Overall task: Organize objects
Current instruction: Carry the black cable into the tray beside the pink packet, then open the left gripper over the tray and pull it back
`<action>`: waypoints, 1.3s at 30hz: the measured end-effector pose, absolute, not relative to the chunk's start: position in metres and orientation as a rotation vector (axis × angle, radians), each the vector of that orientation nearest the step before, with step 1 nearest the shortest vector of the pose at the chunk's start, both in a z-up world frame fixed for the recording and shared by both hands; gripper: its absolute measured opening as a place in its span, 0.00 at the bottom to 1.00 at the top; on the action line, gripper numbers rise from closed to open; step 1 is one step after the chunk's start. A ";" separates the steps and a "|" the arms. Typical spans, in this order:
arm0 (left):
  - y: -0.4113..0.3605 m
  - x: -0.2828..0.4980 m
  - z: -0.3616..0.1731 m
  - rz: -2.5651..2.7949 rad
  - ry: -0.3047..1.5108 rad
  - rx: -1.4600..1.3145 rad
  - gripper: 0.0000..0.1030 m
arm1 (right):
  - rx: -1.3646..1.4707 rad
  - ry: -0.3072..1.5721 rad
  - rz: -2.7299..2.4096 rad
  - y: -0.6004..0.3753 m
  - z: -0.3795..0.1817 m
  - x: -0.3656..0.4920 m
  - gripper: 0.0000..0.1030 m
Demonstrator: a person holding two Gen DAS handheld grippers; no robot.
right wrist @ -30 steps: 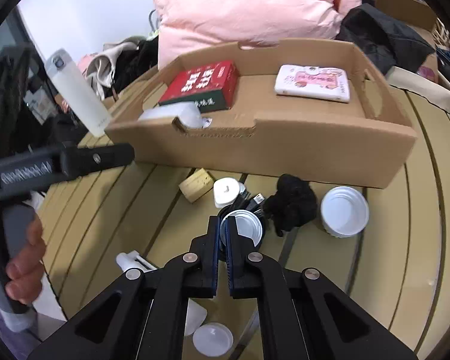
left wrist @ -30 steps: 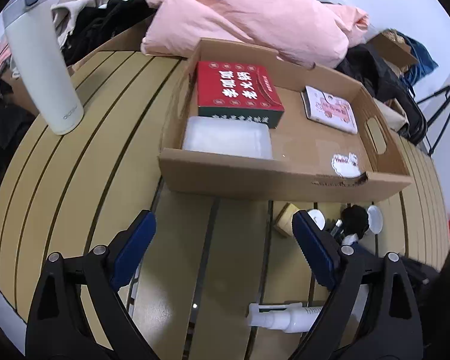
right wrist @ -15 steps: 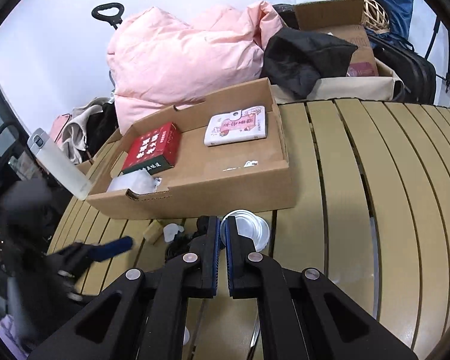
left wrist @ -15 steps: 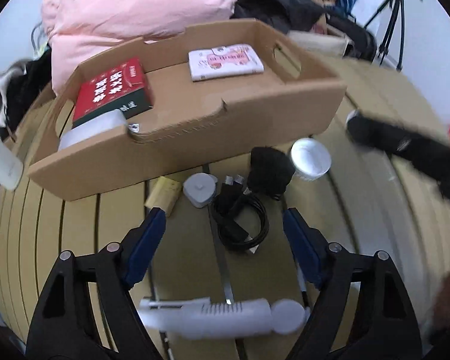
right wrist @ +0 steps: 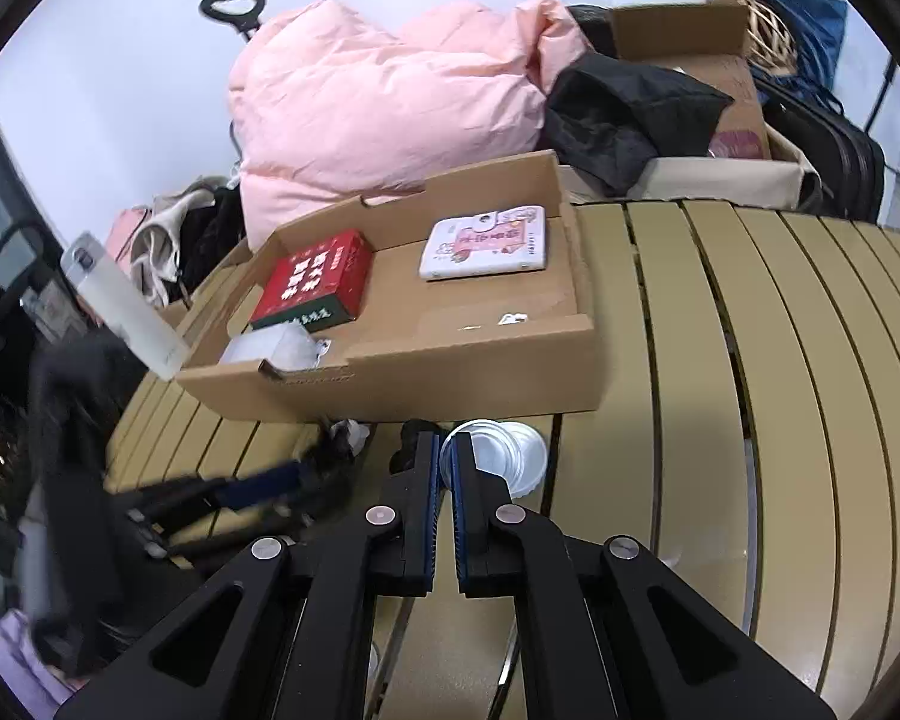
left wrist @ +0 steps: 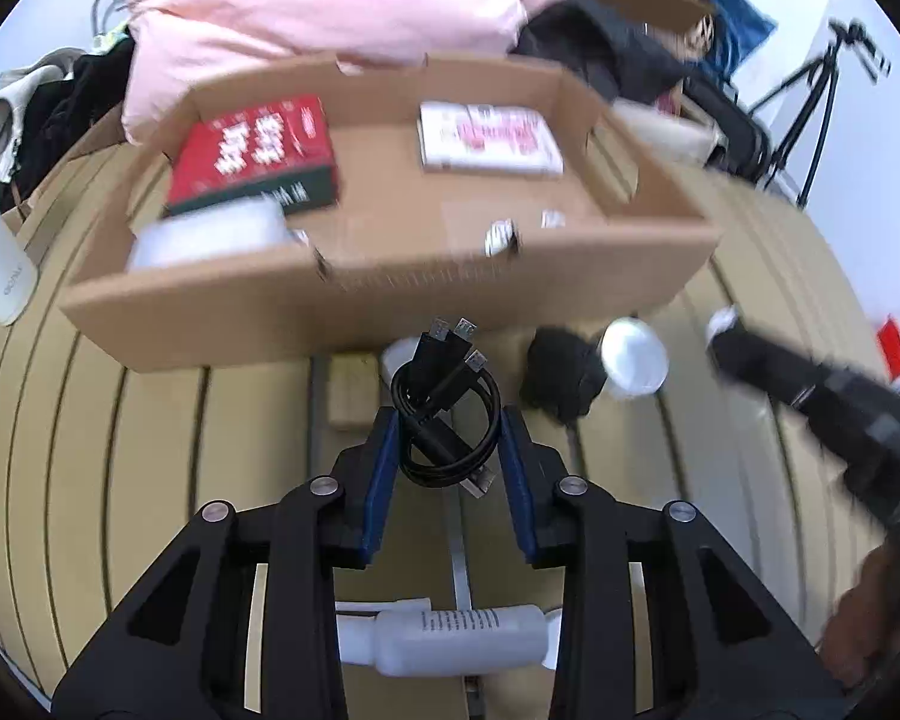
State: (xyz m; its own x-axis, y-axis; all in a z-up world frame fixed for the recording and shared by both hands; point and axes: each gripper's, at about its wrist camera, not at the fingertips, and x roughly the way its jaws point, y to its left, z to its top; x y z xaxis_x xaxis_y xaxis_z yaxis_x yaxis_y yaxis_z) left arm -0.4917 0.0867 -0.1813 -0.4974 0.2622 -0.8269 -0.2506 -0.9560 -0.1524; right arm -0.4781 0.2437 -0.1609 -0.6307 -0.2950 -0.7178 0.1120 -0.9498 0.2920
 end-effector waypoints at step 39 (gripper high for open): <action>0.060 -0.712 -0.164 2.449 -0.168 -1.525 0.35 | 1.452 -0.497 -2.274 0.205 -0.168 -0.728 0.05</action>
